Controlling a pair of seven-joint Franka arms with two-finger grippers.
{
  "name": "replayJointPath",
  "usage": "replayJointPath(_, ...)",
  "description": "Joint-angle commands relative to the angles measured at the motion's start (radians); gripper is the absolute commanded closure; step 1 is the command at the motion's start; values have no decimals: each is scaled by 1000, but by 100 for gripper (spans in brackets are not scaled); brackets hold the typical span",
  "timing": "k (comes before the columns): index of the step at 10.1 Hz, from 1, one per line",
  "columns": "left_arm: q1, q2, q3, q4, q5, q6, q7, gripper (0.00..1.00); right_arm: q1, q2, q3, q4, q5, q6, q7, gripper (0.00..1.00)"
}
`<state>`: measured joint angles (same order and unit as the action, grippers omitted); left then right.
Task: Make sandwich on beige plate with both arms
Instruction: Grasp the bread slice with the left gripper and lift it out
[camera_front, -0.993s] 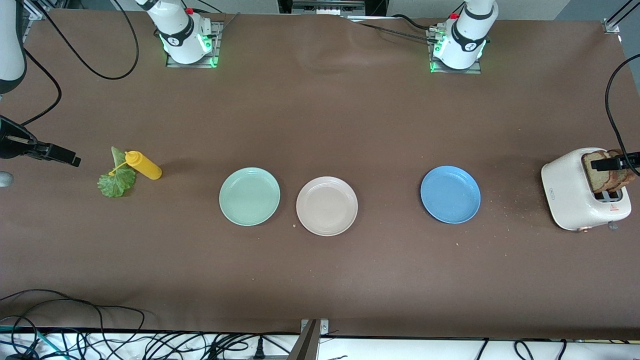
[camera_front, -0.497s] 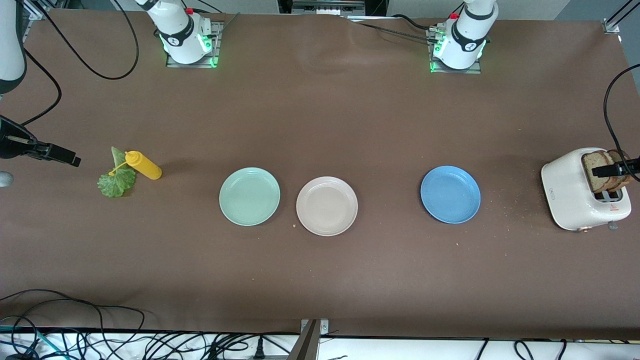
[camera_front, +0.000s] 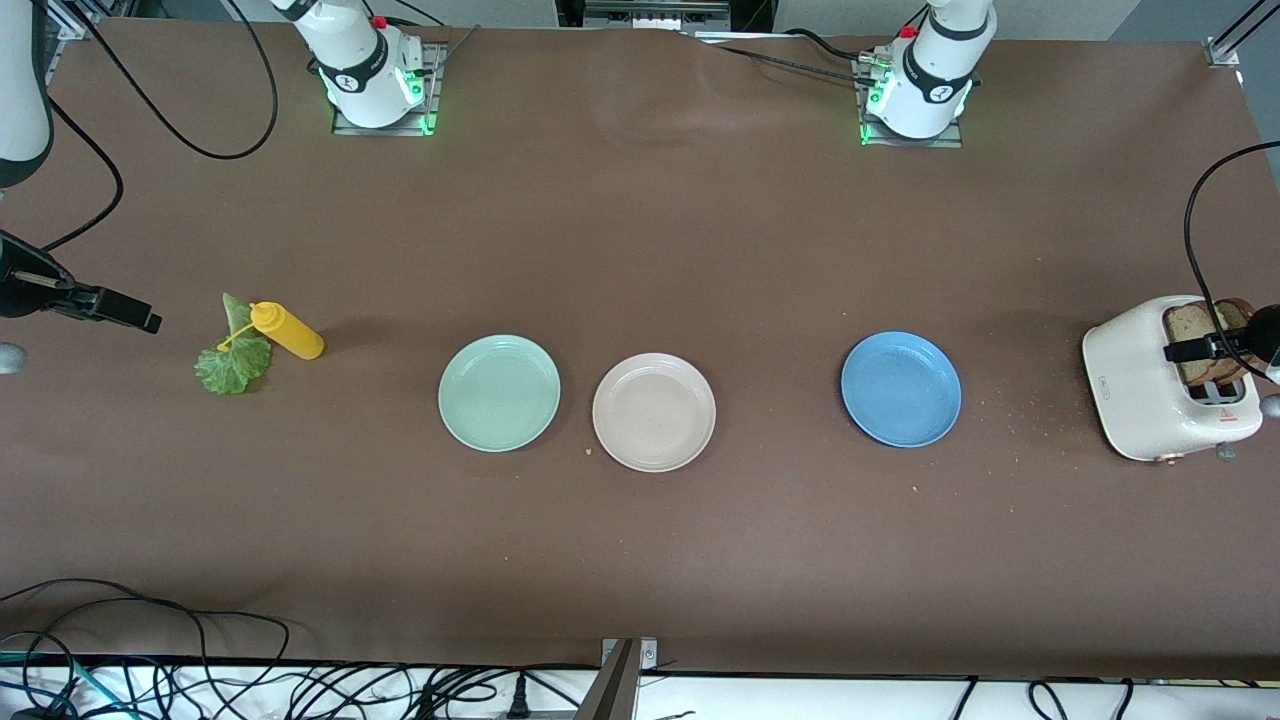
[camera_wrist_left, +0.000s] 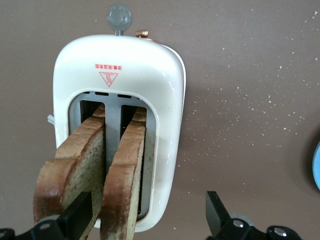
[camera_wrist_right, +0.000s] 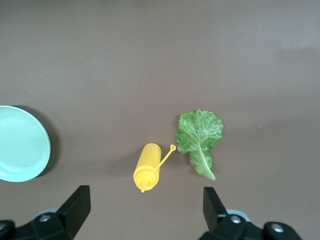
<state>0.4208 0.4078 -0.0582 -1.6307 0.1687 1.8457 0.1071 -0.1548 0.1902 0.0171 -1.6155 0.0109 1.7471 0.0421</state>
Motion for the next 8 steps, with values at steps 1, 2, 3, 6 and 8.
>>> replayJointPath(1,30,-47,-19,-61,29,26,41,21,-8,-3,6,3,0,-4,-5,0)
replayJointPath(2,30,-56,-19,-67,29,26,86,40,-8,-3,6,3,0,-3,-5,0)
replayJointPath(3,45,-61,-19,-70,32,24,100,64,-8,-3,6,3,0,-3,-5,0)
replayJointPath(6,44,-70,-19,-71,34,18,128,100,-8,-3,6,3,0,-3,-5,0)
replayJointPath(8,41,-78,-20,-63,34,17,123,100,-8,-3,6,3,0,-3,-5,0)
